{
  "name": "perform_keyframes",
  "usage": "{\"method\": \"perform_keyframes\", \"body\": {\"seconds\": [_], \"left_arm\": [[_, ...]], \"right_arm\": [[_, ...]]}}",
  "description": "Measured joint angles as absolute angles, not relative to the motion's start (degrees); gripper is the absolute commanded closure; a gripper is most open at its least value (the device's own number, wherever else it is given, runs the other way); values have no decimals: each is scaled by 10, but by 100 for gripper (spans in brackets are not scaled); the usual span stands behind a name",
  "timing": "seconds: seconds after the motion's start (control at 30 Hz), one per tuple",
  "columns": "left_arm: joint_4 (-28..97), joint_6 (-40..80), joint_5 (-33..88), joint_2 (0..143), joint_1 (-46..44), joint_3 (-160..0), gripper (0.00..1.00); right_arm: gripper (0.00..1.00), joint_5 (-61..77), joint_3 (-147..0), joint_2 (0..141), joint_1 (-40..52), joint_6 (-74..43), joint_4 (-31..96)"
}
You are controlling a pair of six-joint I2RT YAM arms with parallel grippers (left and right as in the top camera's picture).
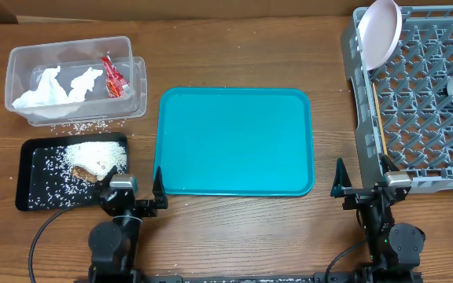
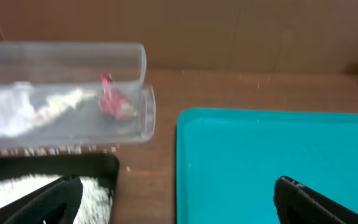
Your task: Sort waste into correct bins and load items into the dishwasher
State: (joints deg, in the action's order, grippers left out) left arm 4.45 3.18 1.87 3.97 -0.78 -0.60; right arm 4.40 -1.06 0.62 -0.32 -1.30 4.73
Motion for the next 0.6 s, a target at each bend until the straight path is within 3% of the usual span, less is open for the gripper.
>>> {"method": "perform_keyframes", "body": {"seconds": [0.6], "left_arm": [[45, -2, 12, 10, -8, -6, 0]], "right_arm": [[0, 44, -11, 6, -3, -13, 47]]}}
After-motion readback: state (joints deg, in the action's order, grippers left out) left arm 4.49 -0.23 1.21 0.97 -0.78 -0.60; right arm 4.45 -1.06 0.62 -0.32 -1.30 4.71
